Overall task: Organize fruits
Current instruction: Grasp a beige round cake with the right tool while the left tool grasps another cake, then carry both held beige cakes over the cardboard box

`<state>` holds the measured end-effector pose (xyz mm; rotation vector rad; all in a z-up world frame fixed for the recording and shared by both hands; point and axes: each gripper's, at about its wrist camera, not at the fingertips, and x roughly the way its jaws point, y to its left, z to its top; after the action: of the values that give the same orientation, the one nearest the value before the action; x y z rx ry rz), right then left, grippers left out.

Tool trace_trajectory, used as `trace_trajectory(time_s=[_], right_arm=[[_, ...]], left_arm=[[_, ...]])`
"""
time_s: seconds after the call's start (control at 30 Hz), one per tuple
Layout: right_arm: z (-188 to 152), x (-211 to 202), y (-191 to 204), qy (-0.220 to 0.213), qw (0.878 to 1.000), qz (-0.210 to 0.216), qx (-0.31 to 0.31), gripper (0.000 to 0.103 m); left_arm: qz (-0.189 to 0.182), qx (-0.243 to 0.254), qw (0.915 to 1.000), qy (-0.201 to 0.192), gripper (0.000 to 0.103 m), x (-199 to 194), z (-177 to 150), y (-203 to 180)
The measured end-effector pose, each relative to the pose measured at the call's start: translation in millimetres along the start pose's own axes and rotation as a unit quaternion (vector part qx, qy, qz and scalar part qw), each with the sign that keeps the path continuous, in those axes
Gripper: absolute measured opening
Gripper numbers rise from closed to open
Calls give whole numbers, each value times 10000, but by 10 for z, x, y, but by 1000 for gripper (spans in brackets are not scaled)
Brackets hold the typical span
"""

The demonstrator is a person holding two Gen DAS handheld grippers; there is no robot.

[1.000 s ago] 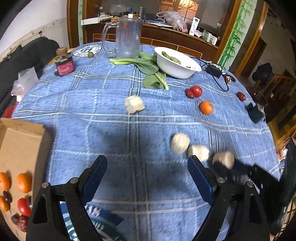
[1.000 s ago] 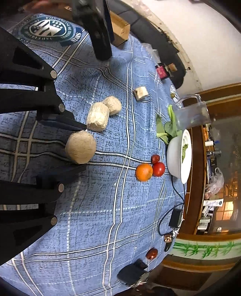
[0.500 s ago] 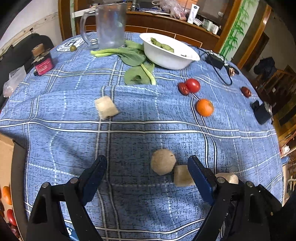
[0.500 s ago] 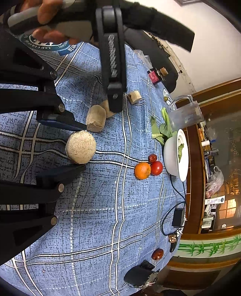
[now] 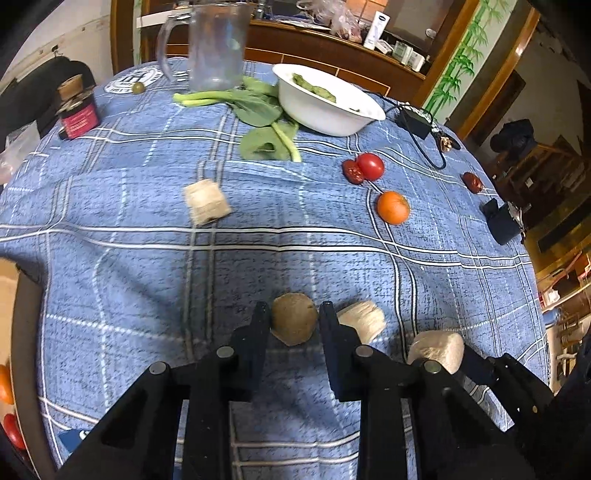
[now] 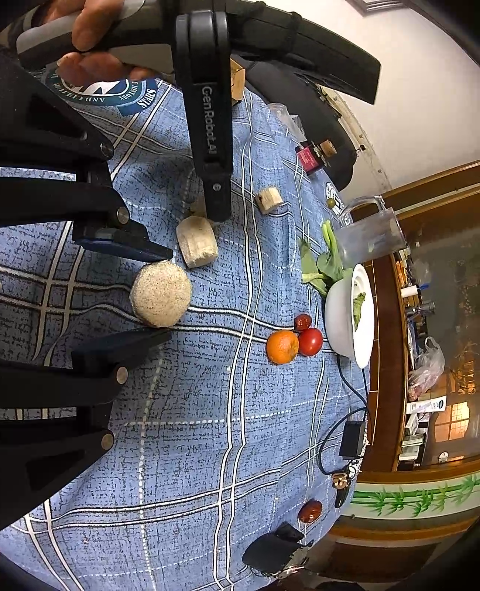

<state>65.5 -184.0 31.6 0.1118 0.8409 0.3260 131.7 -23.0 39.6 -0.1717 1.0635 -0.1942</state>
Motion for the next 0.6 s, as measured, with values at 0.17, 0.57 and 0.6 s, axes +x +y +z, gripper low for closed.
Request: trace_trajectory(time_s=[0.17, 0.57, 0.6], right_arm=[[-13, -208, 136, -190, 9997, -82, -106, 39], [-287, -410, 368, -108, 9995, -282, -54, 39], [-311, -428, 402, -119, 9996, -262, -51, 39]], left_arm=[[103, 41, 9997, -203, 26, -234, -106, 60], [490, 390, 9966, -542, 26, -671, -583, 142], [542, 416, 9958, -606, 26, -726, -628, 159]])
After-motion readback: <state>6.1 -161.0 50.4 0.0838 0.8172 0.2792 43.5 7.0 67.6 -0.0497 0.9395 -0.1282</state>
